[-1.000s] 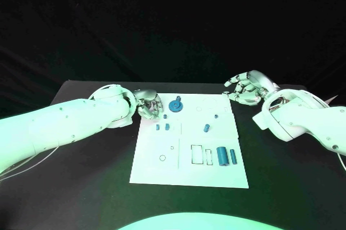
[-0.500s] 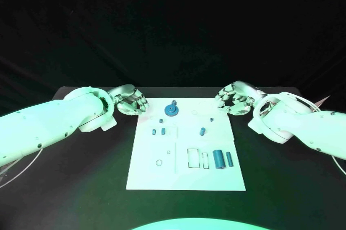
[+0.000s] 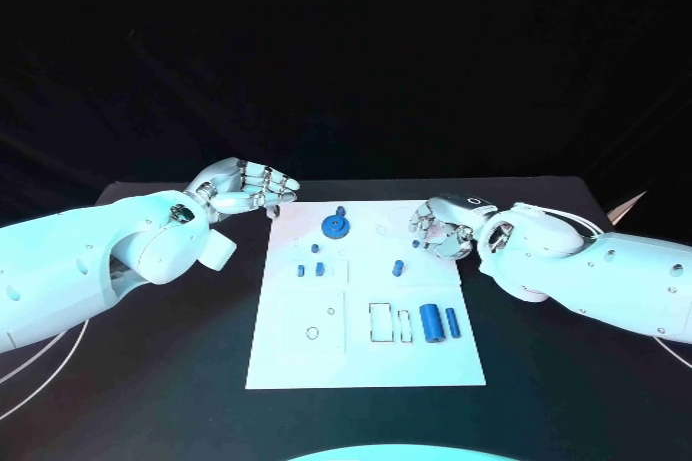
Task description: Assemble the parts on the task board
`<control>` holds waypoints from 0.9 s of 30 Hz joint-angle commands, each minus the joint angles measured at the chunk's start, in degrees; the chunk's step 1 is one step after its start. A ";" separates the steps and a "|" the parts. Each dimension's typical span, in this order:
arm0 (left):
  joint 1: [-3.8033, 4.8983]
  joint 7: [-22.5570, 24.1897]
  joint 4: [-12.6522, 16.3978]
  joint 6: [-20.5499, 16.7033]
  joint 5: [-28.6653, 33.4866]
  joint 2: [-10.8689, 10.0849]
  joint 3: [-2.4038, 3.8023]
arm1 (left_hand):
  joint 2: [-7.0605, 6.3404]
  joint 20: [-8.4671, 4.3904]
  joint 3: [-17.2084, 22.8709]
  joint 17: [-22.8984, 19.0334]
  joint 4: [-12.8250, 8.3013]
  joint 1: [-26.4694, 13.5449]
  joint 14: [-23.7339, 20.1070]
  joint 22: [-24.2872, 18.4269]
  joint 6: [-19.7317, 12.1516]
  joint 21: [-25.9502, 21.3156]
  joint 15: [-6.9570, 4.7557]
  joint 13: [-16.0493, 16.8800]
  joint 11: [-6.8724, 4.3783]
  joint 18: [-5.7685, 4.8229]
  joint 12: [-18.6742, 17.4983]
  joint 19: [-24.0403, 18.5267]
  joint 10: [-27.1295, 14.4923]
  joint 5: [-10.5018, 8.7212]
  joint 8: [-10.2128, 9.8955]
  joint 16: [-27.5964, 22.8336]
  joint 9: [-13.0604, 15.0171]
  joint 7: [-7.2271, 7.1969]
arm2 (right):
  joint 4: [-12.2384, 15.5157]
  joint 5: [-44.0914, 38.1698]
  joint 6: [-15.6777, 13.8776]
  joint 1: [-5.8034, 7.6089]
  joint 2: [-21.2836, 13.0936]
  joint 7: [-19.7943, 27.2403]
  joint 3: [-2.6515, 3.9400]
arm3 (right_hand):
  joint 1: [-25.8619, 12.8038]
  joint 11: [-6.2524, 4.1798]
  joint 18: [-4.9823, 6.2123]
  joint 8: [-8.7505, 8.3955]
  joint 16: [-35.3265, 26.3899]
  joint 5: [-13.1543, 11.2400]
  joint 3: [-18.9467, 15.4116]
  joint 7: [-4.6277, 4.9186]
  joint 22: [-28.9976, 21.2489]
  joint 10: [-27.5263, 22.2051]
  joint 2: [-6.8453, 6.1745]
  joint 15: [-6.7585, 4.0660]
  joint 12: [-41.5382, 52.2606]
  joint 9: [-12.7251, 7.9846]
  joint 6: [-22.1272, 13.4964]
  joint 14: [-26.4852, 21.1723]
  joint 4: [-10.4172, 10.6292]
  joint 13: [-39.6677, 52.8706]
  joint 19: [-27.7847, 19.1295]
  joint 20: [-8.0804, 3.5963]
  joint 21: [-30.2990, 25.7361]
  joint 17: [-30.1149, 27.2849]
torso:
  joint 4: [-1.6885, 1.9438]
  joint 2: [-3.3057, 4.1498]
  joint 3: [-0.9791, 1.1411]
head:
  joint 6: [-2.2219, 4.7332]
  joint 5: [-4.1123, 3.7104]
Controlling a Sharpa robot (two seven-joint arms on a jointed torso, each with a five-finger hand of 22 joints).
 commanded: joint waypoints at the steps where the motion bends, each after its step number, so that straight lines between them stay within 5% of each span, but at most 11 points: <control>1: -0.02 4.02 0.70 -1.15 7.46 -0.21 0.05 | 0.01 0.00 -0.34 -0.17 0.04 -0.51 0.11 -0.24 0.36 -0.55 -0.12 0.05 0.02 0.72 0.30 0.10 0.39 -0.12 0.31 -0.50 0.09 -0.10 | -0.41 -5.85 2.38 -0.30 0.56 -2.52 0.01 | -0.27 -0.05 0.31 -0.22 -0.06 -0.32 -0.15 -0.16 2.99 0.21 -0.32 -0.12 -0.54 -0.07 0.35 3.40 -0.23 -0.26 0.25 -0.13 -0.05 3.69 | 0.06 0.02 0.03 | -0.01 -0.05; 13: -0.04 3.94 1.12 -1.20 8.32 -0.74 0.02 | 0.16 -0.02 -0.50 -0.48 -0.01 -0.41 -0.12 -0.74 0.29 -1.26 -0.12 0.02 0.04 0.72 0.38 0.18 0.25 -0.09 0.30 -1.24 0.11 -0.05 | -1.49 -6.66 2.16 -1.13 2.28 -3.25 0.01 | -0.47 -0.13 0.18 0.02 0.03 0.09 0.29 -0.23 3.42 1.71 0.69 -0.13 -0.87 -0.01 1.40 3.49 -0.24 -1.39 0.62 -0.06 0.52 3.89 | 0.10 0.08 0.00 | -0.32 0.21; 19: -0.04 3.81 1.25 -1.17 8.36 -0.94 0.02 | 0.23 -0.02 -0.57 -0.61 -0.01 -0.39 -0.19 -0.93 0.20 -1.53 -0.09 0.00 0.09 0.71 0.38 0.24 0.15 -0.08 0.26 -1.55 0.10 0.00 | -2.00 -6.84 1.97 -1.35 2.68 -3.59 0.01 | -0.15 -0.43 0.03 0.45 0.07 -1.89 1.77 -0.44 4.00 3.68 1.85 -0.40 -1.12 0.10 2.94 3.55 -0.84 -2.52 1.06 -0.23 1.28 3.98 | 0.04 0.06 0.04 | -0.37 0.24; 27: -0.04 3.58 1.42 -1.10 8.37 -1.08 0.01 | 0.26 -0.01 -0.62 -0.70 -0.02 -0.37 -0.21 -1.07 0.08 -1.73 -0.06 -0.02 0.13 0.71 0.37 0.29 0.04 -0.08 0.19 -1.78 0.08 0.07 | -1.99 -8.14 3.20 -1.81 3.21 -4.42 0.01 | 0.82 -1.47 -0.22 2.83 0.15 -2.08 2.53 -1.29 5.02 7.54 3.75 -1.23 -0.58 1.11 7.57 3.62 -2.67 -2.72 1.67 -0.85 2.72 4.17 | 0.01 0.04 0.09 | -0.64 0.41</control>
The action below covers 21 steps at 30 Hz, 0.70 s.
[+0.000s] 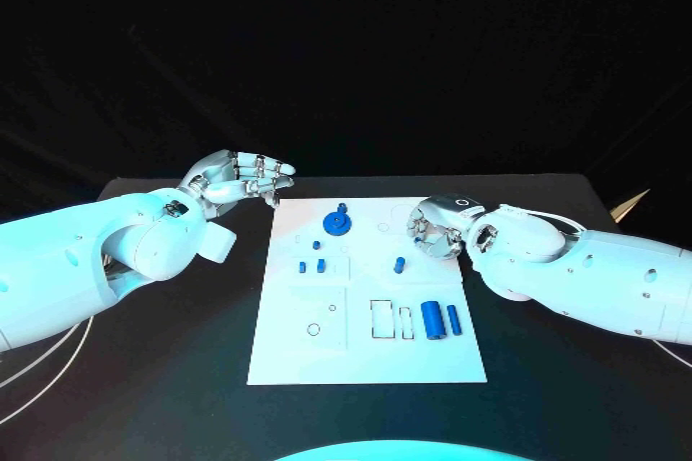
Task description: Assemble the parts on the task board
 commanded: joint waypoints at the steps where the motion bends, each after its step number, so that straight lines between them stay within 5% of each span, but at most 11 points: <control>1: 0.02 0.70 0.28 0.00 0.73 0.00 0.05 | 0.36 -0.02 -0.31 -0.09 -0.07 -0.22 -0.22 -0.10 0.02 -0.27 -0.06 -0.02 0.14 0.75 0.36 0.31 -0.01 -0.07 0.06 -0.25 0.02 0.10 | 0.14 -1.97 2.72 -0.68 0.22 -1.07 -0.32 | 0.29 -0.41 -0.24 0.76 0.13 -0.33 -0.05 -0.18 5.08 1.15 1.06 -0.44 0.20 0.34 1.52 3.59 -0.63 0.14 0.30 -0.29 0.44 4.15 | 0.01 0.00 0.04 | -0.14 0.04; 21: 0.01 -0.15 0.63 0.45 -0.02 -0.28 0.02 | 0.50 0.00 -0.33 -0.35 -0.52 0.39 -0.36 -0.41 -0.59 -0.70 0.09 -0.15 0.40 0.71 0.23 0.49 -0.62 0.02 -0.29 -0.93 -0.11 0.39 | 0.89 -5.93 5.24 -1.47 0.77 -4.24 -0.35 | -0.39 -0.20 -0.37 0.61 0.03 0.15 -0.04 -0.13 5.49 1.02 0.54 -0.35 -1.73 0.28 2.03 3.56 -1.46 -0.62 0.44 -0.39 0.84 4.02 | -0.04 -0.05 0.02 | -0.48 -0.19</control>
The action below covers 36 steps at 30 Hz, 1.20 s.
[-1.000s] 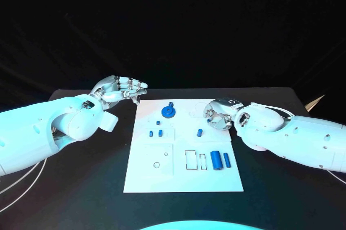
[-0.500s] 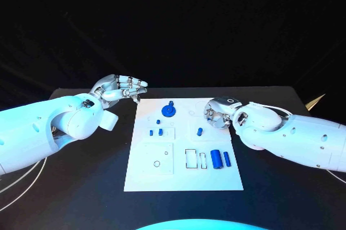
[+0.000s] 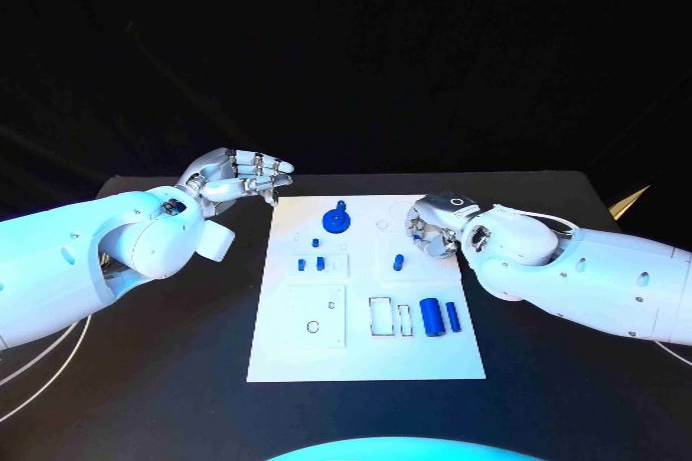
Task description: Assemble the parts on the task board
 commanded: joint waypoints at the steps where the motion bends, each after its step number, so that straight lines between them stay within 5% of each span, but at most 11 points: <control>1: 0.02 0.01 0.29 0.43 -0.30 0.00 0.04 | 0.28 0.00 -0.01 -0.08 -0.23 0.17 -0.40 -0.06 -0.27 -0.30 0.11 -0.07 0.08 0.72 0.22 0.48 -0.33 0.04 -0.30 -0.38 -0.10 0.08 | 0.18 -1.88 4.93 -0.90 0.26 -1.33 -0.64 | -0.50 -0.01 -0.37 -0.06 0.03 0.32 -0.09 0.11 5.50 -0.03 -0.15 -0.17 -0.40 -0.08 0.38 3.38 -0.42 -0.08 0.13 -0.08 0.18 4.04 | -0.01 -0.02 0.00 | -0.10 -0.02; 11: 0.01 -0.23 0.55 -0.13 -0.52 -0.18 0.02 | 0.35 0.05 -0.01 -0.21 -0.41 0.39 -0.68 -0.14 -0.48 -0.47 0.21 -0.12 0.21 0.68 0.20 0.38 -0.57 0.06 -0.42 -0.75 -0.15 0.21 | 0.57 -4.32 4.08 -1.31 0.36 -3.18 -0.73 | 0.66 -0.73 -0.62 0.56 0.09 0.77 1.18 -0.40 6.54 3.02 0.89 -0.77 -0.91 0.21 2.35 3.45 -2.65 -0.30 0.79 -0.52 1.76 4.21 | 0.03 -0.02 -0.01 | -0.16 -0.16; 27: -0.02 -0.08 0.80 -0.73 -0.59 -0.33 0.01 | 0.39 0.09 -0.05 -0.30 -0.52 0.50 -0.87 -0.17 -0.72 -0.59 0.30 -0.17 0.33 0.66 0.16 0.27 -0.85 0.10 -0.56 -1.00 -0.21 0.34 | 0.99 -5.70 -6.96 -1.56 -0.01 -4.77 -0.74 | 0.54 -1.22 -1.04 0.68 -0.08 1.59 2.20 -0.84 7.82 5.00 1.20 -1.24 -1.19 0.27 3.34 3.45 -4.21 -0.16 1.67 -1.01 3.95 3.90 | 0.04 -0.02 0.00 | -0.10 -0.47; 36: -0.02 -0.12 0.78 -0.64 -0.59 -0.34 0.01 | 0.38 0.14 -0.11 -0.34 -0.52 0.47 -0.95 -0.20 -0.91 -0.67 0.38 -0.21 0.43 0.64 0.13 0.20 -1.06 0.10 -0.67 -1.13 -0.25 0.44 | 1.47 -5.07 -9.21 -1.58 -0.49 -4.60 -0.72 | 0.41 -1.27 -1.07 0.72 -0.09 1.55 2.22 -0.88 7.91 5.19 1.17 -1.27 -1.20 0.28 3.47 3.46 -4.30 -0.12 1.72 -1.05 4.07 3.88 | 0.02 -0.03 -0.01 | -0.03 -0.38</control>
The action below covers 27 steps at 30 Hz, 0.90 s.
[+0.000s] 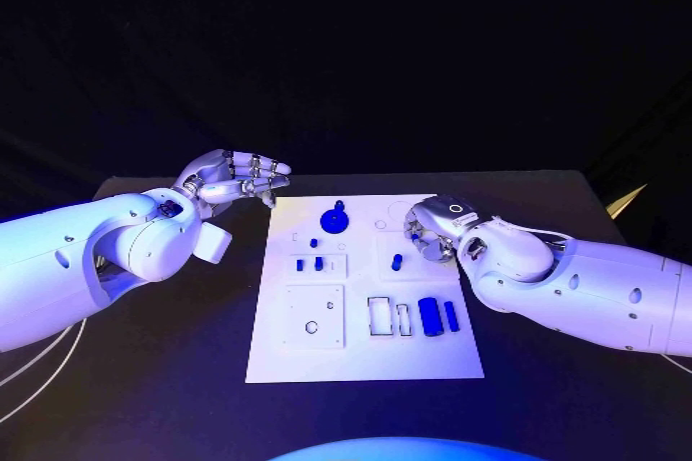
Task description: Assemble the parts on the task board
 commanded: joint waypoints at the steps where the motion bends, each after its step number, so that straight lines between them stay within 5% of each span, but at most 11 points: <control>1: 0.01 0.28 0.14 -0.05 -0.20 0.04 0.04 | 0.16 0.14 0.05 -0.09 -0.36 0.24 -0.54 -0.08 -0.52 -0.25 -0.03 -0.07 0.00 0.65 0.13 0.20 -0.39 0.10 -0.22 -0.36 -0.10 0.05 | 0.22 -0.17 -2.42 0.06 -0.27 -0.50 0.09 | -0.36 -3.04 -1.07 0.27 -0.11 0.19 0.03 0.06 7.96 3.37 0.48 -0.38 0.15 0.04 0.54 3.55 -0.38 0.19 0.40 -0.14 0.30 3.85 | -0.01 -0.01 -0.01 | -0.01 0.03; 18: 0.01 -0.03 -0.17 0.29 -0.20 -0.01 0.03 | 0.13 0.23 -0.07 -0.15 -0.36 0.18 -0.68 -0.14 -0.82 -0.40 0.10 -0.12 0.15 0.62 0.09 0.07 -0.75 0.10 -0.38 -0.54 -0.16 0.18 | 3.02 3.34 -4.05 0.56 -3.01 0.46 0.53 | -0.54 -3.07 -1.11 0.28 -0.10 -0.01 0.05 0.05 8.06 3.48 0.48 -0.40 0.09 0.05 0.63 3.56 -0.43 0.21 0.46 -0.17 0.46 3.85 | -0.04 -0.02 -0.03 | 0.15 -0.02; 27: 0.01 -0.02 -0.30 0.34 -0.20 0.02 0.03 | 0.15 0.26 -0.07 -0.17 -0.43 0.26 -0.75 -0.15 -0.95 -0.45 0.13 -0.14 0.19 0.63 0.08 0.02 -0.92 0.14 -0.45 -0.62 -0.19 0.23 | 6.88 6.10 -6.40 1.11 -4.63 1.48 0.89 | -0.60 -3.07 -1.12 0.26 -0.12 -0.10 0.06 0.04 8.11 3.49 0.47 -0.41 0.05 0.04 0.64 3.56 -0.45 0.21 0.49 -0.18 0.53 3.82 | -0.04 -0.01 -0.02 | 0.22 0.20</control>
